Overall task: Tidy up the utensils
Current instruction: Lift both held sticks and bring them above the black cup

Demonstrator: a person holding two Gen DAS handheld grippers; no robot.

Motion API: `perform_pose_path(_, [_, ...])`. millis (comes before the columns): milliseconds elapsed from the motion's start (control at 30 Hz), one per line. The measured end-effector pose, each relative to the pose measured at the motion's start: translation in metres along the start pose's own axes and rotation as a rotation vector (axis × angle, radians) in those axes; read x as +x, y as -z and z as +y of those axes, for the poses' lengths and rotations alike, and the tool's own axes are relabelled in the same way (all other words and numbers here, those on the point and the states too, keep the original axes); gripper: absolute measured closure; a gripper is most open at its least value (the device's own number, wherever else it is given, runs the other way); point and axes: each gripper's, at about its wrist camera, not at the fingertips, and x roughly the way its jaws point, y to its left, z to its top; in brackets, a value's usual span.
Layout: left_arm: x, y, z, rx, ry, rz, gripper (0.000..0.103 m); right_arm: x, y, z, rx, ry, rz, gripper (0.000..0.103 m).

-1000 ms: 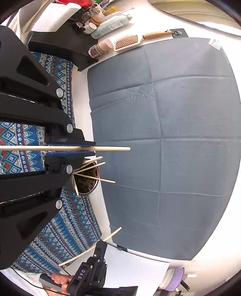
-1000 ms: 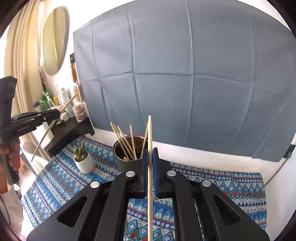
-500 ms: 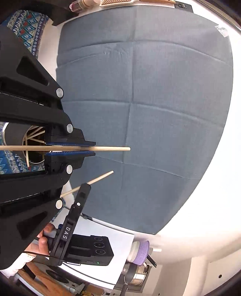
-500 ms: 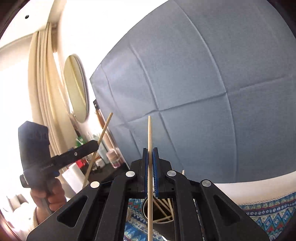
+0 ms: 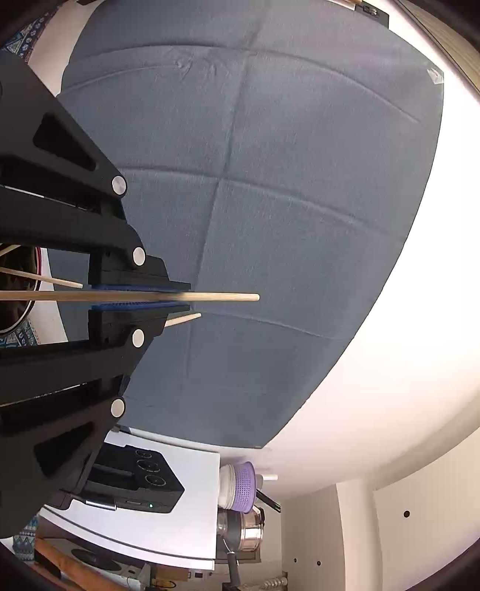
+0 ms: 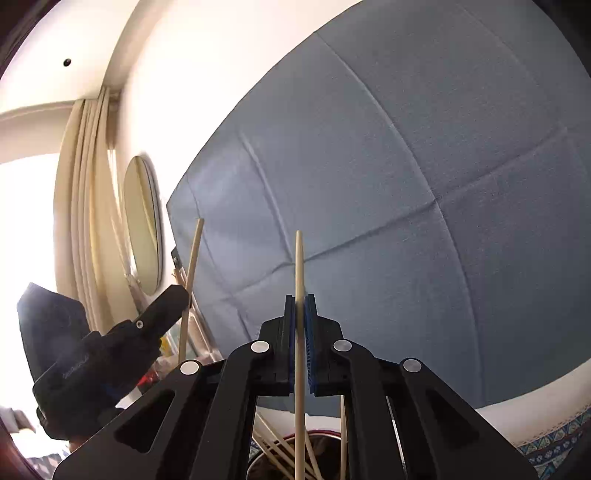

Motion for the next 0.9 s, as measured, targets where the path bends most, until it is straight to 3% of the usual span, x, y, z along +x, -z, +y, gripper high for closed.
perform_pose_path(333, [0.029,0.034,0.010,-0.018,-0.019,0.006,0.098,0.026,0.025,-0.001,-0.066,0.032,-0.033,0.098])
perform_pose_path(500, [0.031,0.052,0.026,-0.112,-0.009,0.043,0.098,0.028,0.041,-0.003,-0.097,0.047,0.014,0.098])
perform_pose_path(900, [0.023,0.072,0.021,-0.074,-0.045,0.081,0.098,0.016,0.062,0.006,-0.187,0.064,0.102,0.098])
